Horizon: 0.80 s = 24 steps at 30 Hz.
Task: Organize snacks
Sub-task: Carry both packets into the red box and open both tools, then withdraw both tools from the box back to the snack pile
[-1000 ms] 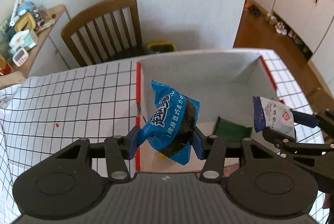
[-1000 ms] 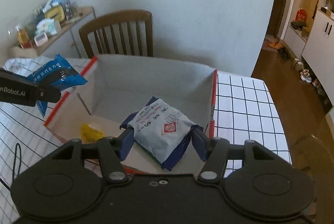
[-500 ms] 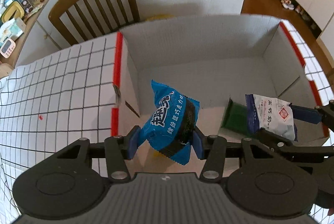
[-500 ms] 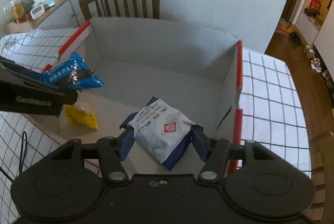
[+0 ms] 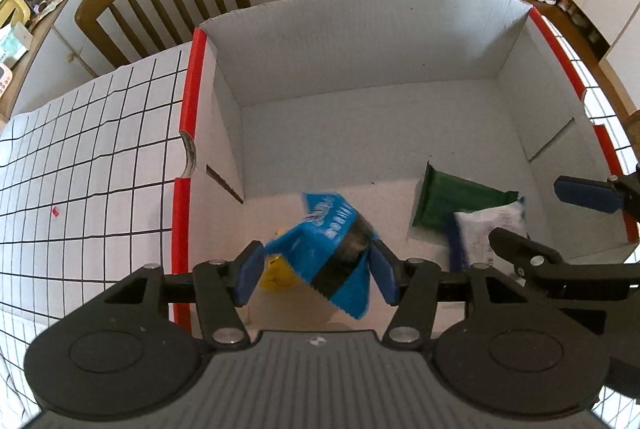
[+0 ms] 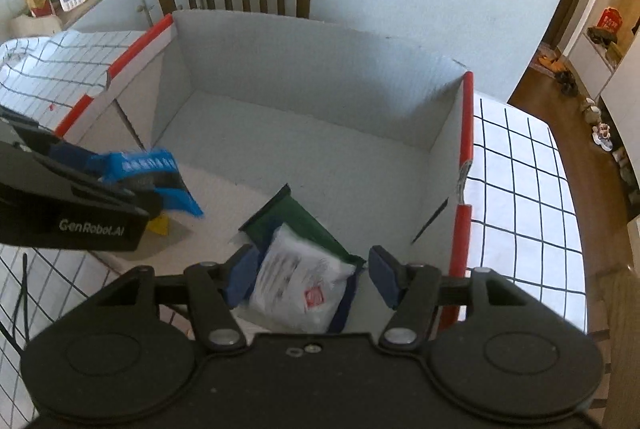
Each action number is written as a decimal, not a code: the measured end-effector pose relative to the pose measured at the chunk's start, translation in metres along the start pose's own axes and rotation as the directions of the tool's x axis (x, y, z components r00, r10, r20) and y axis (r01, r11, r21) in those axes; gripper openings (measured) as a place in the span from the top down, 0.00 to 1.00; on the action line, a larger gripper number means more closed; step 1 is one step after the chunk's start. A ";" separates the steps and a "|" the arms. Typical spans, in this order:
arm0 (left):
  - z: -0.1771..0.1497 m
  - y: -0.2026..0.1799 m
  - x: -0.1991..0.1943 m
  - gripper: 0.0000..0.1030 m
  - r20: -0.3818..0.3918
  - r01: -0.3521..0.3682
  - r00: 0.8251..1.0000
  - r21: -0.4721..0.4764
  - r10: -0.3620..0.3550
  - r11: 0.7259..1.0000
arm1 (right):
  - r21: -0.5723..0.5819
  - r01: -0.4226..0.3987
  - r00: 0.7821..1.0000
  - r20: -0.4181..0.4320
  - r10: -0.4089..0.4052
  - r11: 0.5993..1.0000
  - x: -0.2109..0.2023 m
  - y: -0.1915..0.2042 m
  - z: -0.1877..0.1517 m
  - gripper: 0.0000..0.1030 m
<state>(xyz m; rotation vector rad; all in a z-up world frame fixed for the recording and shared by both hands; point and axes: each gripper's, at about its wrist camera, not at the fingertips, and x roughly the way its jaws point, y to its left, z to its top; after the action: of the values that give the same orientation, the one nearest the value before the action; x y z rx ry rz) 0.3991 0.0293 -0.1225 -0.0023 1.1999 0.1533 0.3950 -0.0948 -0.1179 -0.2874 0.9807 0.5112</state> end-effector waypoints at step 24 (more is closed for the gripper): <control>-0.040 0.014 -0.110 0.33 0.214 0.088 0.973 -0.003 -0.086 0.996 | 0.072 -0.054 0.979 0.201 0.039 0.996 -0.104 -0.001 -0.022 0.21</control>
<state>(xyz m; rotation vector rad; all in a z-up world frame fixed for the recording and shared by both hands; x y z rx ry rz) 0.3213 0.0270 -0.0343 -0.0482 0.9816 0.0814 0.3328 -0.1353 -0.0418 -0.1407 0.8109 0.5328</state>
